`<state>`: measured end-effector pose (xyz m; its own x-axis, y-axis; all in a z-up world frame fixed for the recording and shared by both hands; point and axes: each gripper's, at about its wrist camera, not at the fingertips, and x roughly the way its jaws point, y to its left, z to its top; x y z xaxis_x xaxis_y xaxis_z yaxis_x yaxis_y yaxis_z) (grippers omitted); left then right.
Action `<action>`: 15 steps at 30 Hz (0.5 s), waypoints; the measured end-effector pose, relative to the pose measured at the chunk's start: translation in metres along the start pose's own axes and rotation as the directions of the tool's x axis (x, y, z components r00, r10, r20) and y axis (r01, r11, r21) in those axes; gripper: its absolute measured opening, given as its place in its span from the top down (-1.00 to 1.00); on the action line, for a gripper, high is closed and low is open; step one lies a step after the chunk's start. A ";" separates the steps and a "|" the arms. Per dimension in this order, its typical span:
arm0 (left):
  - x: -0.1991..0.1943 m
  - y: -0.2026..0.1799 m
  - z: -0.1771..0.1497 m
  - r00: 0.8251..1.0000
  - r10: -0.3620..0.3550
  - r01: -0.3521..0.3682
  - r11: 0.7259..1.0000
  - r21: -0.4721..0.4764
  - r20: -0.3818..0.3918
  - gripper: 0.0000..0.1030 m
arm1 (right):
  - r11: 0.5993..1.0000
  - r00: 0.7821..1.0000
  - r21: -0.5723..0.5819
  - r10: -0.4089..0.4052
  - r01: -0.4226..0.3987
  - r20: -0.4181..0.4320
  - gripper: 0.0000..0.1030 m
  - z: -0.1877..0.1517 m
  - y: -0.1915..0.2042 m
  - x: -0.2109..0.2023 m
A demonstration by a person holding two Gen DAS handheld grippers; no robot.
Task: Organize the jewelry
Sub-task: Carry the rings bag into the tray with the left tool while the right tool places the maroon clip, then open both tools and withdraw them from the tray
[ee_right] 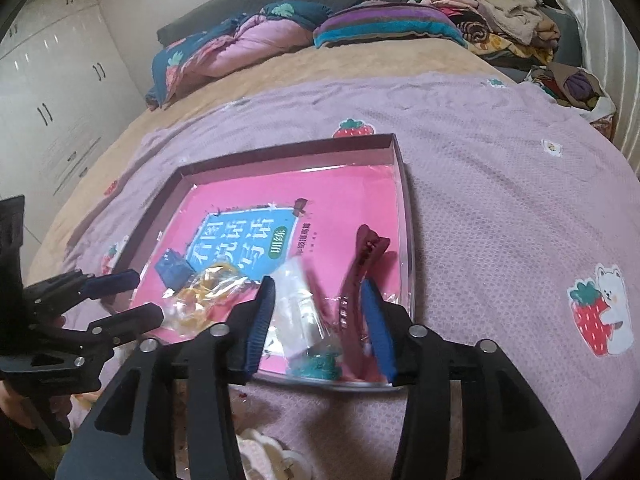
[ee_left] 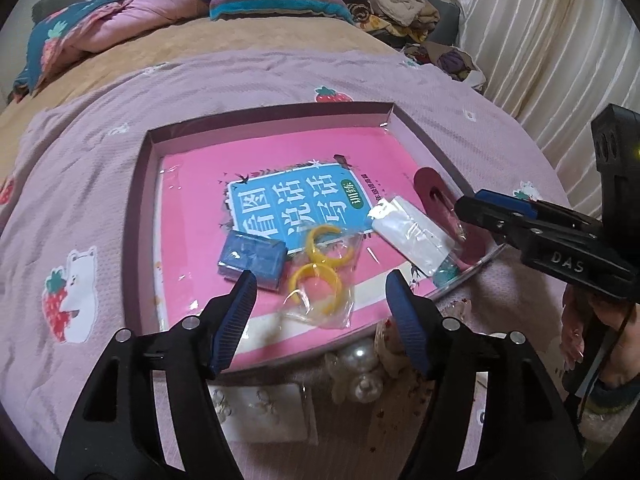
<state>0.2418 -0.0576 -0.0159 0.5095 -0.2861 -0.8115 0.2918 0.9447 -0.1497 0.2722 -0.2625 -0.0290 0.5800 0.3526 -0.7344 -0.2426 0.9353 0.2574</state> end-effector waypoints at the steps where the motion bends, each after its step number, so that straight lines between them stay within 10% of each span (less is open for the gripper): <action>1: -0.003 0.001 -0.001 1.000 0.001 -0.001 1.000 -0.006 0.003 -0.18 | 1.000 1.000 0.002 0.001 -0.001 0.008 0.03 0.000 0.000 -0.004; 15: -0.052 0.005 -0.010 0.996 0.037 -0.035 0.999 -0.030 0.079 -0.42 | 0.999 0.989 -0.032 0.005 0.000 0.146 -0.63 -0.001 0.024 -0.079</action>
<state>0.2089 -0.0364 0.0196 0.5820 -0.2626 -0.7696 0.2499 0.9584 -0.1381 0.2196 -0.2685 0.0348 0.6864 0.3575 -0.6332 -0.2678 0.9339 0.2370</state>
